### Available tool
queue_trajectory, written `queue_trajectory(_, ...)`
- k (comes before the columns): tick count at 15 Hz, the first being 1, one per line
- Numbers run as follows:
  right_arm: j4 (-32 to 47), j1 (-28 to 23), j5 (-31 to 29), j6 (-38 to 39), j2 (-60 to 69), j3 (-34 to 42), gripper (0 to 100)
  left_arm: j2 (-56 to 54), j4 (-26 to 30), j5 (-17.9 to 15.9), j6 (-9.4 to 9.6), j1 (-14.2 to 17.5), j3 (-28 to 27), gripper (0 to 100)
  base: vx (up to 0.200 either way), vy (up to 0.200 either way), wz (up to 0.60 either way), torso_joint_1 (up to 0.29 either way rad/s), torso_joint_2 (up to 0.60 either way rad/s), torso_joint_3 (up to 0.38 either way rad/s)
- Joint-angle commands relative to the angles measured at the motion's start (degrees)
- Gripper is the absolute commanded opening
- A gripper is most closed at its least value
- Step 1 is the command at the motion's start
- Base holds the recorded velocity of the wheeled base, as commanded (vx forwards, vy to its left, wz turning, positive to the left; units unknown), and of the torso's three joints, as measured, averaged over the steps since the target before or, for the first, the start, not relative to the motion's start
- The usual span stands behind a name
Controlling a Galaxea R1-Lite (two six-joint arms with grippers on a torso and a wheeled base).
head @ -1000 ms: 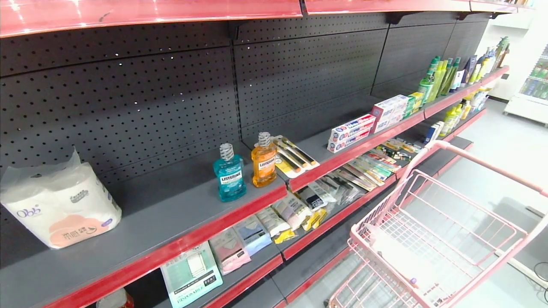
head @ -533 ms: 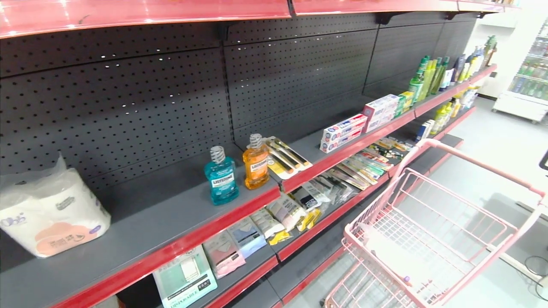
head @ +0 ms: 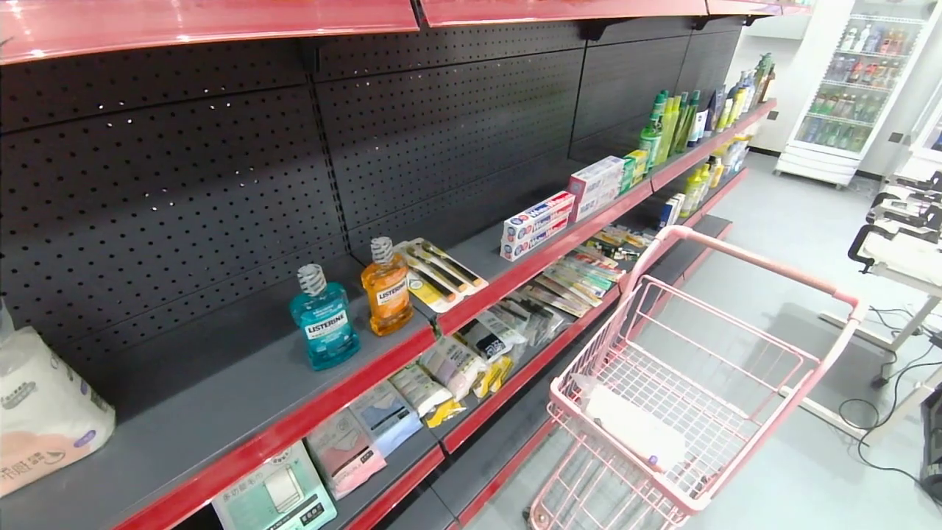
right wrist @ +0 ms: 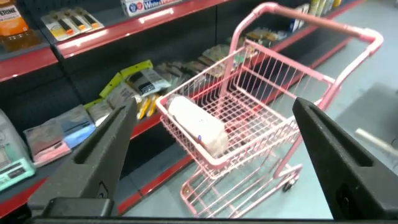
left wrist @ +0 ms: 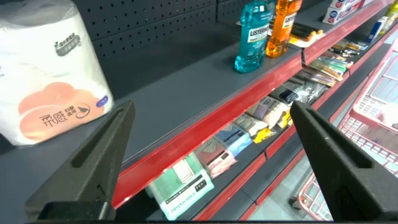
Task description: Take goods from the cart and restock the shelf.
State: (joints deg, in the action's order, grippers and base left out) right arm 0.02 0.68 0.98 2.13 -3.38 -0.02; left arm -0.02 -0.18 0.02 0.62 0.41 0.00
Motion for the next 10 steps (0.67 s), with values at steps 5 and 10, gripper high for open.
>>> queue_trajectory(5,2.52,-4.9,-0.18,7.97,-55.33,-39.61,100,0.02,0.01,-0.02,-0.01,0.02,0.0,100,0.0,0.0,0.0,0.0,0.0,0.0)
queue_trajectory(10,-15.32,-7.27,1.66,-11.19,-88.73,-36.1,100,0.02,0.01,-0.02,0.08,0.02,0.0,100,0.0,0.0,0.0,0.0,0.0,0.0)
